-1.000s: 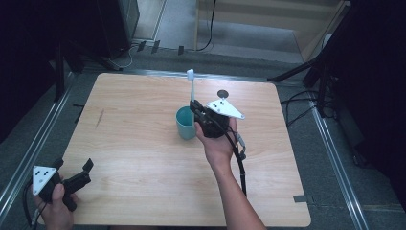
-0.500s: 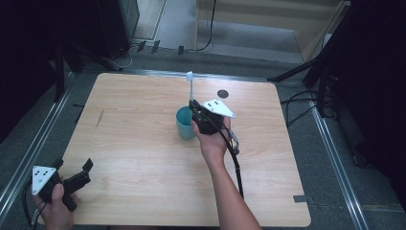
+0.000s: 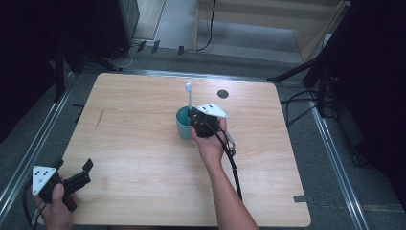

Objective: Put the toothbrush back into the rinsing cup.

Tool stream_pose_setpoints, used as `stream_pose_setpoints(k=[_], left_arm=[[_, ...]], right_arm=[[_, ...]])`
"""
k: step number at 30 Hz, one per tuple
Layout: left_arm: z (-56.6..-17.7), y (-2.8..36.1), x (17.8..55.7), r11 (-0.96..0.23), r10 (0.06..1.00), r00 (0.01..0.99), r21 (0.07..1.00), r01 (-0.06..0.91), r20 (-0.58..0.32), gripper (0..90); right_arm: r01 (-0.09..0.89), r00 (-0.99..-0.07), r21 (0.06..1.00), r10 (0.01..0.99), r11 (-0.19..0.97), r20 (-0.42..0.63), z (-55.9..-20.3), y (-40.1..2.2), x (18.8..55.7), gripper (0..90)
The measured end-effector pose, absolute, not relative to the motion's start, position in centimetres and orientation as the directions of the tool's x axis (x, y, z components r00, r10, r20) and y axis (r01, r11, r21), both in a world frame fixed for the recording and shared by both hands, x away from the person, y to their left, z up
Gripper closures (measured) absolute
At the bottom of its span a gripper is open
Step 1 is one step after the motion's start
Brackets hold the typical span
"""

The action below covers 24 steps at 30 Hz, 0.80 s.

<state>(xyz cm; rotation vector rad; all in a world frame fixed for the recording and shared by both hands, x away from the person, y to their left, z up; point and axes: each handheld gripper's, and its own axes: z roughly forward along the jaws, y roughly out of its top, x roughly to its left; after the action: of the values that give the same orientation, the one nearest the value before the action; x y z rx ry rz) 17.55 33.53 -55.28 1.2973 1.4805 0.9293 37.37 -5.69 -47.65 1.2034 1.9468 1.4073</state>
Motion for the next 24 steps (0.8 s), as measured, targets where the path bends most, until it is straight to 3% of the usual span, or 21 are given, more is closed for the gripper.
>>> stream_pose_setpoints(k=[9, 17, 24], left_arm=[[-55.3, 33.5, 17.5, 0.156, 0.987, -0.012, 0.946, 0.285, -0.16, 1.4], [-55.3, 33.5, 17.5, 0.156, 0.987, -0.011, 0.946, 0.285, -0.16, 1.4], [-55.3, 33.5, 17.5, 0.152, 0.988, -0.012, 0.946, 0.287, -0.155, 1.4]], right_arm=[[0.381, -0.519, 0.92, 0.845, 0.09, 0.132, -47.4, -6.0, 37.3, 82.5], [0.328, -0.543, 0.943, 0.827, 0.051, 0.144, -46.2, -7.1, 36.6, 69.6], [0.274, -0.487, 0.961, 0.859, -0.019, 0.156, -45.4, -10.0, 35.9, 59.1]])
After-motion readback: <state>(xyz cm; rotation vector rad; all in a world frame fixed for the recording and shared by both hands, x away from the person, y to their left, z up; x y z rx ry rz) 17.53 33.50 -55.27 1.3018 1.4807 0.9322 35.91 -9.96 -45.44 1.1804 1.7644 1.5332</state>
